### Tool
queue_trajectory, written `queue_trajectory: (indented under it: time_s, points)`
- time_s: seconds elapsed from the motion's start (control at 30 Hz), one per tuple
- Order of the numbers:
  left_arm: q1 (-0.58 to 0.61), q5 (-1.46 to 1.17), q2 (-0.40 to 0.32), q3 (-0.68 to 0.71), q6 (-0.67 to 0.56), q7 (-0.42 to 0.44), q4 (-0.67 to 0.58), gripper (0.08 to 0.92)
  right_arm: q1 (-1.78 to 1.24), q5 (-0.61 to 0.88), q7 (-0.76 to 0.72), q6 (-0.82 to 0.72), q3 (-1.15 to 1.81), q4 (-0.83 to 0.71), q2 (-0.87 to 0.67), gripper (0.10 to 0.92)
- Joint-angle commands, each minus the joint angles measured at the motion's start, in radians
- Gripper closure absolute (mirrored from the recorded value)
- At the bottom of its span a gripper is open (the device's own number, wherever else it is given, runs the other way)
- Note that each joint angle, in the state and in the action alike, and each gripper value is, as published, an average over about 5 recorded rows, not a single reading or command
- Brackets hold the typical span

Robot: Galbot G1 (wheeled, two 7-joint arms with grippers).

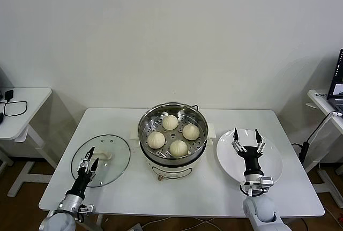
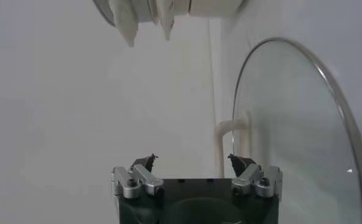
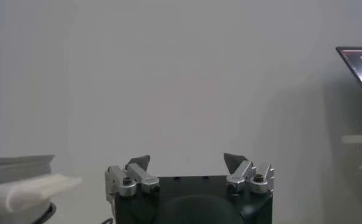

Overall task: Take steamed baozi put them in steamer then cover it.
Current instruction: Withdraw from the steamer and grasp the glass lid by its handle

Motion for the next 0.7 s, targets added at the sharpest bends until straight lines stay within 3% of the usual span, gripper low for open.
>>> queue_trajectory:
  time_s: [0.03,0.7]
  points:
    - [-0.042,0.018,0.002,0.005,0.015,0.004,0.036,0.177,-0.026,-0.010,-0.006,0.007,0.015,0.000,0.018,0.203]
    - [-0.129,0.004,0.010,0.076,0.050,0.012,0.107,0.177,-0.044,-0.026,-0.012,0.010,0.032,0.002,0.025,0.203]
